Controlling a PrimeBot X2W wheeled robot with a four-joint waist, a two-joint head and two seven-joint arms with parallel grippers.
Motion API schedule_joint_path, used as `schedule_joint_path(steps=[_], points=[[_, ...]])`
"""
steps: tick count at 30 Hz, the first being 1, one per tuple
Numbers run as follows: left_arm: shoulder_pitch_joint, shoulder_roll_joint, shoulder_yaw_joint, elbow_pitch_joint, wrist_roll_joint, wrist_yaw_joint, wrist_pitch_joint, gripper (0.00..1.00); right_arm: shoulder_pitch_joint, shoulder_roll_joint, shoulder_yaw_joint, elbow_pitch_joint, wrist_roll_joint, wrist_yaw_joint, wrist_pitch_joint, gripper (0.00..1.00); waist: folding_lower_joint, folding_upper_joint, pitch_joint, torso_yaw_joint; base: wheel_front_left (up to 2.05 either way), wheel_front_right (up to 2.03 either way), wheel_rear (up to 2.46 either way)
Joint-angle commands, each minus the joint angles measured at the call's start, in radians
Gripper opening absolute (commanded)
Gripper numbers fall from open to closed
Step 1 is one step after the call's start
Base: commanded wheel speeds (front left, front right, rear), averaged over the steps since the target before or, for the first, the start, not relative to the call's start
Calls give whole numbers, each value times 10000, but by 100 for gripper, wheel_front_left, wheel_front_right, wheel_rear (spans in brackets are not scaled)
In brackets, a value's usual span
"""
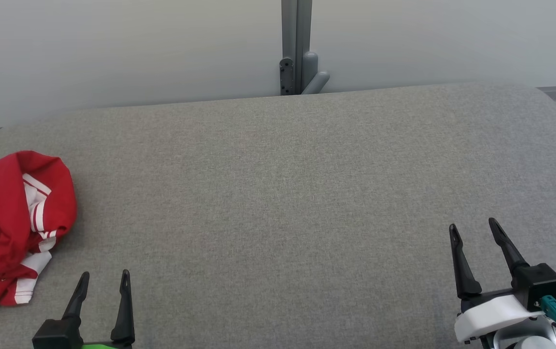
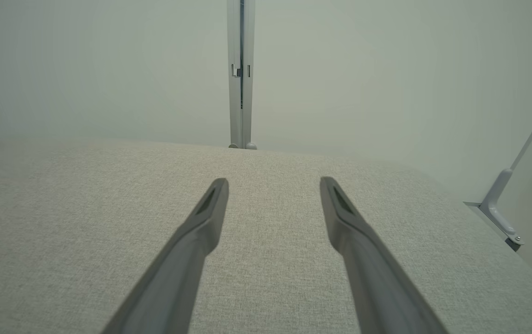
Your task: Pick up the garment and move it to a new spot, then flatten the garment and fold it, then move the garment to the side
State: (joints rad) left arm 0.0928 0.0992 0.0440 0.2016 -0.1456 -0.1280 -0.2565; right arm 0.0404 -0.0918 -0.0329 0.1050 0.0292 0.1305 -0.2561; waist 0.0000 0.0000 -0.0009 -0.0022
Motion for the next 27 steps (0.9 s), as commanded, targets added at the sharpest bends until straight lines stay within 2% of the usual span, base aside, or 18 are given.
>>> schedule_joint_path(steps=[1,9,27], points=[[113,118,17,60,168,-21,-87,100,161,2,-33,-49,-255,4,-98,100,0,0,-3,-9,0,0,0],[-13,135,77,336,-248,-32,-93,100,215,94,-184,120,-60,2,-104,100,0,0,-34,-56,0,0,0],[40,235,-24,455,-463,-36,-91,100,188,132,-290,328,-23,2,-104,100,0,0,-73,-23,0,0,0]])
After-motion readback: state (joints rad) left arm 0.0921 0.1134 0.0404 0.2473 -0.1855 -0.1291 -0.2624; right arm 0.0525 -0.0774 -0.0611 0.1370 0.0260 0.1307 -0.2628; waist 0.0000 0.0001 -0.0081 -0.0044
